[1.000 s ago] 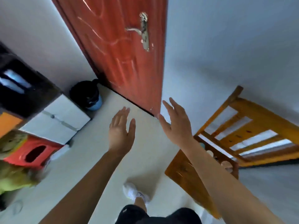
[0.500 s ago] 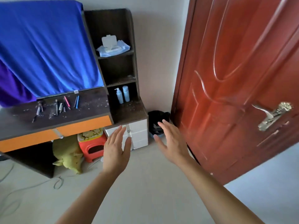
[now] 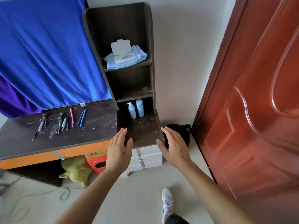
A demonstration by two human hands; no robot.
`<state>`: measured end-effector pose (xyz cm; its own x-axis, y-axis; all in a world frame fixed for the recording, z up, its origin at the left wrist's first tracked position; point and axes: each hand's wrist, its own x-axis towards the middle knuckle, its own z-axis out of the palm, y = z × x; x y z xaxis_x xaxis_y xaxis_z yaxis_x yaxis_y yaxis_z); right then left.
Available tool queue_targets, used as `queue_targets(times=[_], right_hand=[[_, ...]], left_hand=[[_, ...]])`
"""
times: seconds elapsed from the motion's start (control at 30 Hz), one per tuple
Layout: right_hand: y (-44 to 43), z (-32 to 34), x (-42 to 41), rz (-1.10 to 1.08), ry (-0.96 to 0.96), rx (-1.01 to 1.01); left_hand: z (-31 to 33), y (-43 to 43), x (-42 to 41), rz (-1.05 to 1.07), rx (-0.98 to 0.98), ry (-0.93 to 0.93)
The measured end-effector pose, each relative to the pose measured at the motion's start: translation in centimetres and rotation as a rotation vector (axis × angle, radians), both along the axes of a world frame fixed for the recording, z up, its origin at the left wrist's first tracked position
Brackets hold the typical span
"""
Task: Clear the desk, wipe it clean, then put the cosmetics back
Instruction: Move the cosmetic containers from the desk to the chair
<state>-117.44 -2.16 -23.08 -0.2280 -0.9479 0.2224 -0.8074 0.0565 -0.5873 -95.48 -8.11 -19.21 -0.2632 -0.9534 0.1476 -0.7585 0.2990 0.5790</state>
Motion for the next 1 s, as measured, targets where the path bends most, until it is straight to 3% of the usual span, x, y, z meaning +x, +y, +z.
queue_targets(times=[0.2, 0.5, 1.0], right_hand=[[-10.7, -1.0, -5.9, 0.079, -0.016, 0.081], [-21.1, -4.7, -7.1, 0.118, -0.118, 0.189], [-35.1, -21.5, -5.7, 0.131, -0.297, 0.415]], left_hand=[[-1.0, -8.3, -5.2, 0.025, 0.046, -0.036], [-5.5, -16.3, -7.3, 0.103, 0.166, -0.045], [-23.7, -31.2, -6.8, 0.258, 0.402, 0.143]])
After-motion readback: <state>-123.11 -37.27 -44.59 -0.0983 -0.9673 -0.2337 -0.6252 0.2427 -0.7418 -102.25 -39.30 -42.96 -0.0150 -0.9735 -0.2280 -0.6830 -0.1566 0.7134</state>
